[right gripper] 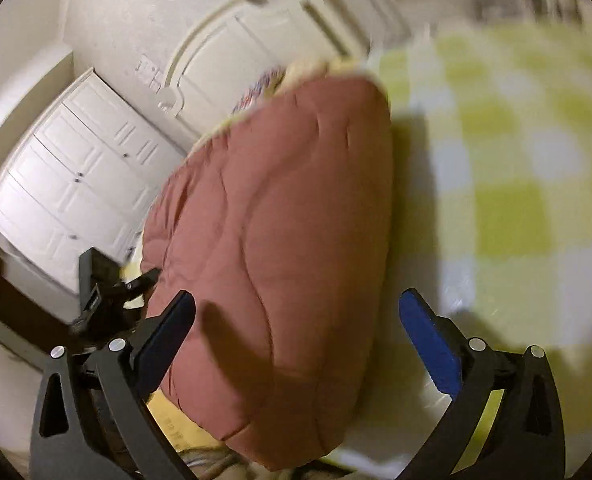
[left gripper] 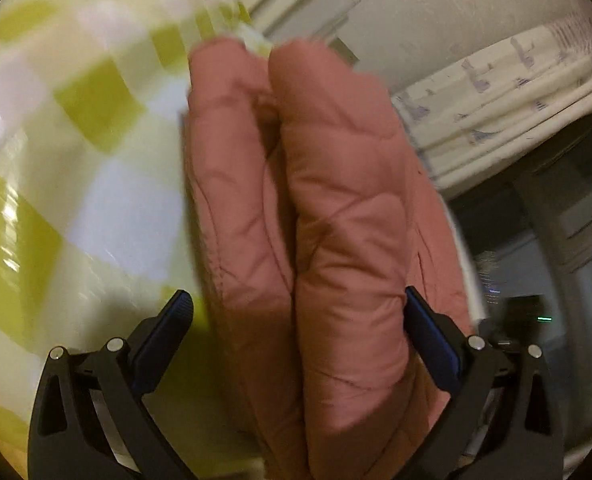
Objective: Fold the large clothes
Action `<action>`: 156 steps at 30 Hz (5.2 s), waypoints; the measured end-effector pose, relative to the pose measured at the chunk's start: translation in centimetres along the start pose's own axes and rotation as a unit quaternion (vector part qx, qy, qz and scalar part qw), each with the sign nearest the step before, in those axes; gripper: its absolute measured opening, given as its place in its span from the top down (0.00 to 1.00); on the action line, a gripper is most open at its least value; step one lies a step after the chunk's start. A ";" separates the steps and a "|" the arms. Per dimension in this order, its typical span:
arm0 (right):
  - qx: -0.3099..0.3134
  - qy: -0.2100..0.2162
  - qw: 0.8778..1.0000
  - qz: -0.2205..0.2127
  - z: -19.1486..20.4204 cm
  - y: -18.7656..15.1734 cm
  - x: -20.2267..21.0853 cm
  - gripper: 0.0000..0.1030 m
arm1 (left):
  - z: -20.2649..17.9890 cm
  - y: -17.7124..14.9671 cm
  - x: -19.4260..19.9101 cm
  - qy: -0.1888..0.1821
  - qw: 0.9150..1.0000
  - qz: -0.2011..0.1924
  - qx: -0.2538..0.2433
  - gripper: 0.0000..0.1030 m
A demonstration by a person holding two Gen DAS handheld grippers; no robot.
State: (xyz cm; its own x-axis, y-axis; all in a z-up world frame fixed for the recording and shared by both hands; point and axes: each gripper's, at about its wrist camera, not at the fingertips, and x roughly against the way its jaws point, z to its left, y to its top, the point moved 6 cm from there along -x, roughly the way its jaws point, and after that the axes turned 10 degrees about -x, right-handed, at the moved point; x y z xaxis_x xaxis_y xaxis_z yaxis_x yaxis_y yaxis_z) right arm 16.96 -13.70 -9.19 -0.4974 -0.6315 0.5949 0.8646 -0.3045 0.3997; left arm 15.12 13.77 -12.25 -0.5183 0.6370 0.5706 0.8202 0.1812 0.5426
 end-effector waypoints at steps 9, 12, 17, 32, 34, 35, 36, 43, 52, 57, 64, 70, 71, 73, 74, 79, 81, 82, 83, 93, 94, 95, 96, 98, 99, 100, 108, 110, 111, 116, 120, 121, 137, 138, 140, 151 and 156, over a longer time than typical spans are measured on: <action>0.045 0.032 0.998 -0.006 1.5 -1.9 -1.8 0.29 | -2.8 1.6 -3.6 -0.049 0.997 0.035 -0.049 0.27; 0.076 0.003 0.995 -0.068 1.9 -0.8 -0.2 0.37 | -5.2 3.8 -4.7 -0.048 0.996 0.020 -0.077 0.44; 0.118 -0.052 0.976 -0.177 3.1 3.2 3.5 0.39 | -10.3 9.0 -7.7 -0.035 0.993 -0.003 -0.113 0.47; 0.049 -0.200 0.948 -0.243 -1.5 7.5 4.7 0.15 | -7.0 13.5 -16.5 0.024 0.996 0.018 -0.082 0.06; 0.082 -0.194 0.940 -0.268 0.7 6.4 5.6 0.15 | -7.2 14.0 -15.1 0.034 0.996 -0.007 -0.087 0.07; 0.108 -0.184 0.939 -0.270 2.5 6.1 5.4 0.15 | -7.3 14.4 -13.6 0.052 0.994 -0.038 -0.087 0.07; 0.132 -0.185 0.937 -0.265 3.8 5.6 4.7 0.15 | -7.3 14.6 -12.4 0.072 0.991 -0.067 -0.088 0.07; 0.262 -0.264 0.909 -0.187 6.2 3.0 -5.1 0.13 | -11.6 18.1 -6.0 0.206 0.942 -0.194 -0.179 0.02; 0.294 -0.299 0.888 -0.186 6.0 1.9 -6.4 0.13 | -18.0 20.4 -16.2 0.263 0.893 -0.077 -0.358 0.02; 0.294 -0.275 0.897 -0.181 6.5 2.7 -6.8 0.13 | -11.0 20.8 -22.1 0.269 0.925 0.003 -0.268 0.02; 0.205 -0.210 0.922 -0.254 6.5 5.0 0.6 0.27 | -9.2 20.3 -21.1 0.236 0.936 -0.009 -0.259 0.02; 0.167 -0.273 0.922 -0.217 1.0 6.8 -1.0 0.22 | -9.6 20.3 -21.0 0.229 0.939 -0.026 -0.257 0.02; 0.170 -0.273 0.921 -0.221 1.0 6.7 -1.0 0.22 | -9.6 20.2 -21.0 0.233 0.937 -0.026 -0.260 0.02; 0.165 -0.275 0.922 -0.214 1.3 6.8 -0.6 0.22 | -9.7 20.1 -21.0 0.239 0.934 -0.029 -0.265 0.02; 0.167 -0.275 0.922 -0.215 1.1 6.5 -0.7 0.23 | -9.7 20.0 -20.9 0.243 0.933 -0.031 -0.265 0.02; 0.160 -0.259 0.917 -0.257 1.9 6.6 1.4 0.23 | -9.5 20.0 -20.7 0.243 0.934 -0.035 -0.261 0.02; 0.164 -0.266 0.918 -0.245 1.6 6.5 0.8 0.22 | -9.4 20.1 -20.7 0.242 0.934 -0.036 -0.260 0.02; 0.160 -0.270 0.923 -0.221 1.1 6.0 -0.2 0.19 | -9.4 20.1 -20.6 0.242 0.934 -0.036 -0.260 0.02; 0.155 -0.271 0.928 -0.204 0.6 6.5 -0.8 0.16 | -9.4 20.1 -20.6 0.241 0.934 -0.037 -0.261 0.02; 0.118 -0.228 0.937 -0.237 1.2 6.4 2.3 0.15 | -9.3 20.2 -20.0 0.241 0.936 -0.032 -0.254 0.02; 0.120 -0.215 0.937 -0.248 1.8 5.9 3.5 0.15 | -9.4 20.2 -19.6 0.238 0.938 -0.032 -0.249 0.02; 0.124 -0.208 0.937 -0.253 2.4 6.1 4.2 0.15 | -9.5 20.0 -18.8 0.235 0.942 -0.035 -0.238 0.02; 0.130 -0.200 0.936 -0.257 3.0 5.7 5.3 0.15 | -9.7 19.8 -17.9 0.235 0.944 -0.040 -0.229 0.02; 0.138 -0.193 0.934 -0.268 3.8 5.2 7.3 0.15 | -10.7 18.9 -15.4 0.241 0.941 -0.067 -0.229 0.02; 0.141 -0.191 0.931 -0.276 4.1 4.9 8.3 0.15 | -11.5 18.1 -13.5 0.248 0.935 -0.092 -0.236 0.02; 0.143 -0.188 0.928 -0.287 4.4 4.4 9.6 0.15 | -12.4 17.1 -11.6 0.256 0.929 -0.113 -0.242 0.02; 0.140 -0.197 0.912 -0.333 4.8 1.3 14.0 0.04 | -17.1 7.1 -1.7 0.370 0.864 -0.204 -0.275 0.02; 0.143 -0.198 0.911 -0.333 5.0 0.4 14.2 0.04 | -18.7 4.5 -0.6 0.392 0.839 -0.216 -0.308 0.02; 0.143 -0.203 0.909 -0.335 5.0 -0.1 14.3 0.04 | -19.2 3.5 -0.2 0.384 0.841 -0.217 -0.315 0.02; 0.149 -0.216 0.906 -0.332 4.8 -2.2 13.9 0.04 | -20.0 -0.5 1.2 0.346 0.867 -0.221 -0.282 0.02; 0.151 -0.218 0.906 -0.331 4.8 -3.8 13.4 0.04 | -19.9 -1.7 1.4 0.354 0.865 -0.221 -0.281 0.02; 0.150 -0.219 0.908 -0.325 4.7 -4.1 13.0 0.04 | -19.8 -1.8 1.4 0.352 0.866 -0.219 -0.280 0.02; 0.155 -0.230 0.914 -0.297 4.5 -5.7 10.0 0.04 | -18.4 -2.1 1.6 0.354 0.868 -0.214 -0.273 0.02; 0.154 -0.229 0.914 -0.296 4.4 -5.8 10.0 0.04 | -18.5 -2.1 1.6 0.354 0.868 -0.214 -0.273 0.02; 0.154 -0.230 0.914 -0.296 4.5 -5.8 10.0 0.04 | -18.5 -2.1 1.6 0.354 0.868 -0.214 -0.273 0.02; 0.153 -0.230 0.915 -0.293 4.2 -5.6 9.8 0.04 | -18.5 -2.1 1.6 0.354 0.868 -0.214 -0.273 0.02; 0.153 -0.230 0.915 -0.293 4.2 -5.6 9.8 0.04 | -18.4 -2.1 1.6 0.353 0.869 -0.212 -0.274 0.02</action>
State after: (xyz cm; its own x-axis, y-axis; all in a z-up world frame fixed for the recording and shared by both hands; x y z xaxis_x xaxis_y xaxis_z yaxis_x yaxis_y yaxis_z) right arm 6.90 -15.24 -2.69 -0.9077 -0.0356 0.4182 0.4142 -0.2364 0.8789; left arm 8.10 0.59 -1.18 -0.9244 -0.0542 0.3777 0.3799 -0.2207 0.8983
